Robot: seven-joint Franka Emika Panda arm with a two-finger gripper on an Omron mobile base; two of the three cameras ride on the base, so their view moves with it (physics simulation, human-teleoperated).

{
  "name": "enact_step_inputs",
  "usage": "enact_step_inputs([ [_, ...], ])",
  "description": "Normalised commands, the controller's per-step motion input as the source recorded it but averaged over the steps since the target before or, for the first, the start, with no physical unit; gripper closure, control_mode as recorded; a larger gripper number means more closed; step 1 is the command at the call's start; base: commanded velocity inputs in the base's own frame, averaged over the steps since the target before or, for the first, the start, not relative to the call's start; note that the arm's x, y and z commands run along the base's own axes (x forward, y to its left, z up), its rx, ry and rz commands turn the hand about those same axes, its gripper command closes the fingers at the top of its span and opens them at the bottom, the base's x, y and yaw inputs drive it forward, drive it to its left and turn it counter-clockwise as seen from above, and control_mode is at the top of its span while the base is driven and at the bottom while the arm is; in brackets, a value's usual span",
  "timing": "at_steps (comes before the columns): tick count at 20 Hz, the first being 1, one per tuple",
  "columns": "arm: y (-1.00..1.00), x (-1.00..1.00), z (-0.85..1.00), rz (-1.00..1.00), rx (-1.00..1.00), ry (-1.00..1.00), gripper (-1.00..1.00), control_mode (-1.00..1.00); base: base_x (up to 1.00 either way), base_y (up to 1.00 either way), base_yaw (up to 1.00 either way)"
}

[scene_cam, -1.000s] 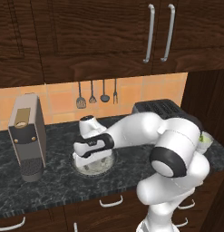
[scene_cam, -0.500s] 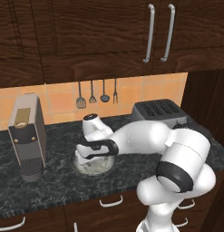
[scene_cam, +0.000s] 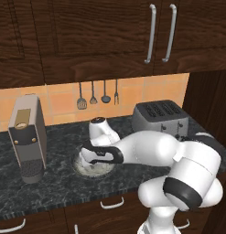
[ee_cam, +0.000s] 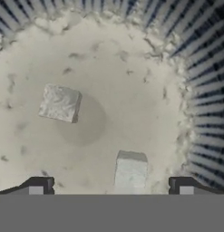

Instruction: Grab a lemon wedge from the fridge and one ice cube from the ice bowl, and put them in the glass of lemonade.

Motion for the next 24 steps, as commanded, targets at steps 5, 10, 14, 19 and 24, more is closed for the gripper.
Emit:
enact_step_inputs([
  [5,0.02,0.09,-0.26,-0.01,0.01,-0.04,-1.0,-1.0,0.0,0.0,0.0],
  [10,0.04,0.02,-0.07,0.0,0.0,-0.02,-1.0,-1.0,0.0,0.0,0.0],
  [14,0.22,0.23,-0.01,0.0,0.0,-0.03,-1.0,-1.0,0.0,0.0,0.0],
  [19,0.14,0.05,-0.1,-0.01,0.0,0.0,-1.0,-1.0,0.0,0.0,0.0],
  [24,0.02,-0.33,-0.06,-0.01,0.02,0.0,-1.0,-1.0,0.0,0.0,0.0],
])
